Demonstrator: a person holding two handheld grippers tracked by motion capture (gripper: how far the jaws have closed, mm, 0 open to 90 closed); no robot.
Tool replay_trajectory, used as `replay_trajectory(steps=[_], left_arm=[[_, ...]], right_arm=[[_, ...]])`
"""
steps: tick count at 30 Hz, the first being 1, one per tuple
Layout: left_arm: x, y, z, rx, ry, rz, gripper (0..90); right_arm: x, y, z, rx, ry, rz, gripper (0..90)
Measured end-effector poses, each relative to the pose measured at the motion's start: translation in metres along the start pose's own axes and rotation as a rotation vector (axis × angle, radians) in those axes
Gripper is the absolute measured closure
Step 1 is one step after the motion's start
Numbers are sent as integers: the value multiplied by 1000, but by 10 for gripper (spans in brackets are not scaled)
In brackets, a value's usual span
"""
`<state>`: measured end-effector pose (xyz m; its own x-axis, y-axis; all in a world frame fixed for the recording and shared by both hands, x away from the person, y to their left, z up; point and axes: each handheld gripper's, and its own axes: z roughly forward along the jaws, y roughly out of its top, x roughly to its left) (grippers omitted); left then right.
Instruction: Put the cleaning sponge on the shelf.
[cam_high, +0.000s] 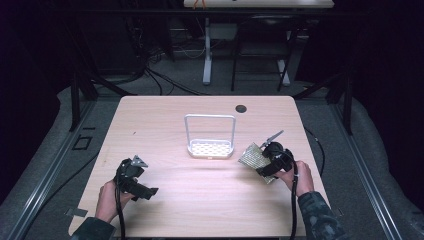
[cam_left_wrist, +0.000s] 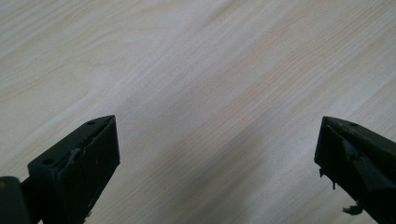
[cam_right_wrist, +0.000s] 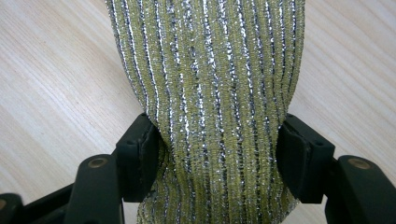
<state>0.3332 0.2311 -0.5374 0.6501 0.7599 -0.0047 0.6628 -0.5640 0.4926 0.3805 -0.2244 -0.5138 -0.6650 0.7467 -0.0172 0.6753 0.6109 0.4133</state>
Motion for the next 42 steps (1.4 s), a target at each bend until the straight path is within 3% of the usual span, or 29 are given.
replay_trajectory(steps=[23,42], left_arm=[[0,-1,3,33,27,-13,5],[-2,-2,3,39,26,-24,5]], right_arm=[[29,15,0,-12,15,-29,407],[47,27,3,-36,27,-45,408]])
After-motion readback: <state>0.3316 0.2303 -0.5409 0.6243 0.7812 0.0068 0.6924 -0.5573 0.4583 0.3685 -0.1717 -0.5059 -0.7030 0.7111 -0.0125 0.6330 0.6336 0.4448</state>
